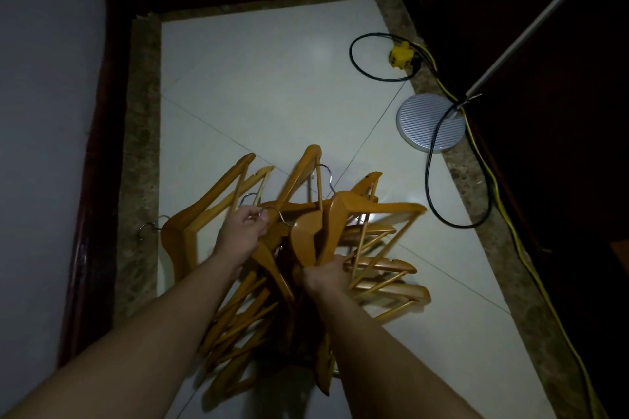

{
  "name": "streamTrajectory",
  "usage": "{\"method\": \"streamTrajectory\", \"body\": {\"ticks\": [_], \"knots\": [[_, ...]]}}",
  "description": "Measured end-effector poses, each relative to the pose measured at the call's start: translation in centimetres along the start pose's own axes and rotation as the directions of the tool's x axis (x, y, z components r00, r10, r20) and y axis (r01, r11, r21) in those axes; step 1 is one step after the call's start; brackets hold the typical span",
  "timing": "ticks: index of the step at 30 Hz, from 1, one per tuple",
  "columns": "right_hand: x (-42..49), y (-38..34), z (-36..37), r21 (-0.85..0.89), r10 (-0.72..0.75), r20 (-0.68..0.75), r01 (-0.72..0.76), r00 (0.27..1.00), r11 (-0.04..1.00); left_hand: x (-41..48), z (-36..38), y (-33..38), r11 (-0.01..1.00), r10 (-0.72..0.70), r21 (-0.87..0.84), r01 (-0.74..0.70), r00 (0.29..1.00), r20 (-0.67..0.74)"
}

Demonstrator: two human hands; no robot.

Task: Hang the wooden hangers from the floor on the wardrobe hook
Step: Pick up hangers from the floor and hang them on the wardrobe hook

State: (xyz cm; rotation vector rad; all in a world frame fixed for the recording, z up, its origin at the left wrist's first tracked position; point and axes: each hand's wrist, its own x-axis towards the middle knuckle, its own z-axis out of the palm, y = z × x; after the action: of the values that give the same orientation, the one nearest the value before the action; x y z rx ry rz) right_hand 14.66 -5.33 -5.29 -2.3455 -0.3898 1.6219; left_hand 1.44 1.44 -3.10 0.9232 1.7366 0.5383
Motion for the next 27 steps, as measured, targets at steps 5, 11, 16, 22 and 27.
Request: {"method": "streamTrajectory", "body": {"ticks": [5,11,16,22,27], "knots": [[-1.2,-0.6,-0.7,-0.070,-0.035,-0.033,0.033,0.999,0.997,-0.7,0.3,0.9,0.996,0.026,0.085,-0.029,0.999,0.037],[-2.6,-1.6,-0.7,-0.067,-0.095,-0.019,0.094,0.995,0.993,-2.4,0.6,2.1,0.988,0.056,0.130,-0.079,0.983,0.173],[-4.9,-2.6,-0.8,-0.067,-0.204,0.014,0.205,0.979,0.977,-3.3,1.7,4.1,0.978,-0.093,0.207,0.028,0.945,0.312],[-8.6,-4.5,-1.0,-0.062,-0.338,0.060,0.342,0.939,0.938,-4.2,2.2,8.0,0.997,-0.047,0.071,0.037,0.987,0.153],[-14.8,-5.4,-3.1,-0.068,-0.373,0.059,0.377,0.926,0.924,-8.2,0.7,11.7,0.985,-0.003,0.170,-0.017,0.993,0.115]]}}
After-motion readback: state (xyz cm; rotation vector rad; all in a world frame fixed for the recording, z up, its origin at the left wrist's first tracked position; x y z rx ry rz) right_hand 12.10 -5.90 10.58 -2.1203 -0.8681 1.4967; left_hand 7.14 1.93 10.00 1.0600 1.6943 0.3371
